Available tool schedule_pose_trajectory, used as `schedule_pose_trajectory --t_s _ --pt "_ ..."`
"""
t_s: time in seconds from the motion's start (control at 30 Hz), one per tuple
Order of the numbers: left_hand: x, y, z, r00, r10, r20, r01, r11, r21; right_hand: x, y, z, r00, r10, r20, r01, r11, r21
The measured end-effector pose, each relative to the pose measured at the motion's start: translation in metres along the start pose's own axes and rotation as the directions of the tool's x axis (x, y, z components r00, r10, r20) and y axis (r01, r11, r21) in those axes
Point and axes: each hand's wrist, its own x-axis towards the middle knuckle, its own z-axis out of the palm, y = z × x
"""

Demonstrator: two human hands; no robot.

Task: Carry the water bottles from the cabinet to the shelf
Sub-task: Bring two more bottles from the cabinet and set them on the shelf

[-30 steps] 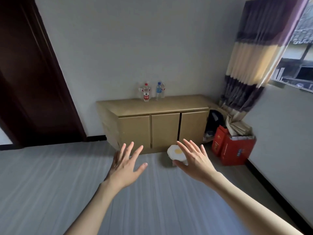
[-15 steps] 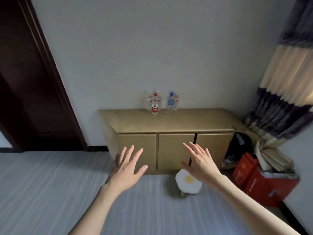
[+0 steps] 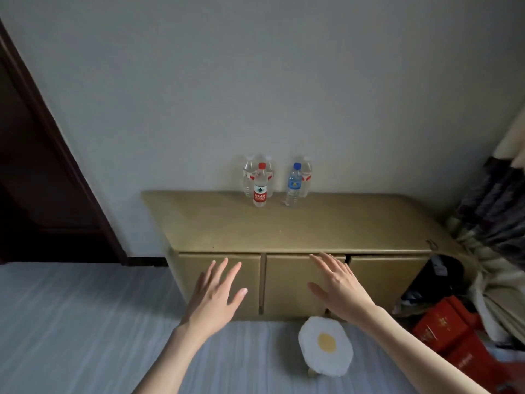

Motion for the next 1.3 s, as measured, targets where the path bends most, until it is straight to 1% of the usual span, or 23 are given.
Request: schedule_pose_trajectory --t_s 0.1,0.17,0.23,0.33,0.43,0.6,0.7,0.77,0.9,1.03,1.13,1.3 --pt "0.072 -0.020 0.007 1.000 0.013 -0.029 -0.014 1.000 -0.010 0.071 0.019 0.001 0.999 -0.030 -0.036 0.030 0.999 0.012" --pt "0.115 -0.032 0.007 0.997 0.045 -0.070 -0.044 0.999 0.016 0.111 0.028 -0.002 0.997 -0.051 -0.061 0.052 0.999 0.015" --pt "0.161 -0.041 0.004 0.993 0.065 -0.100 -0.063 0.998 0.029 0.153 0.036 -0.007 0.991 -0.059 -0.122 0.061 0.998 0.015" --pt "0.214 -0.042 0.005 0.991 0.094 -0.093 -0.087 0.993 0.076 0.204 0.051 -0.008 0.979 -0.104 -0.176 0.104 0.995 -0.011" --pt "0.265 -0.050 0.018 0.982 0.158 -0.100 -0.145 0.981 0.129 0.259 0.069 -0.005 0.979 -0.120 -0.165 0.116 0.993 -0.030" --pt "0.360 -0.062 0.037 0.992 0.120 -0.035 -0.115 0.986 0.121 0.357 0.102 0.004 0.974 -0.184 -0.132 0.181 0.983 -0.031" --pt "0.421 -0.061 0.046 0.988 0.143 -0.060 -0.136 0.984 0.111 0.418 0.123 0.008 0.971 -0.214 -0.110 0.215 0.977 -0.004" --pt "0.461 -0.058 0.050 0.990 0.131 -0.054 -0.127 0.988 0.085 0.458 0.139 0.010 0.968 -0.236 -0.090 0.237 0.971 0.000" --pt "0.531 -0.060 0.066 0.997 0.071 0.006 -0.071 0.997 0.039 0.530 0.155 0.016 0.959 -0.282 -0.043 0.283 0.959 0.019" --pt "0.578 -0.062 0.083 0.999 0.006 0.048 -0.008 0.999 0.044 0.591 0.151 0.025 0.928 -0.371 -0.038 0.371 0.929 0.000" --pt "0.596 -0.065 0.087 0.998 0.057 -0.038 -0.057 0.998 0.008 0.624 0.146 0.032 0.892 -0.451 -0.009 0.451 0.892 -0.003" --pt "0.595 -0.071 0.087 0.988 0.052 -0.149 -0.055 0.998 -0.014 0.664 0.129 0.045 0.821 -0.571 0.026 0.571 0.821 0.000"
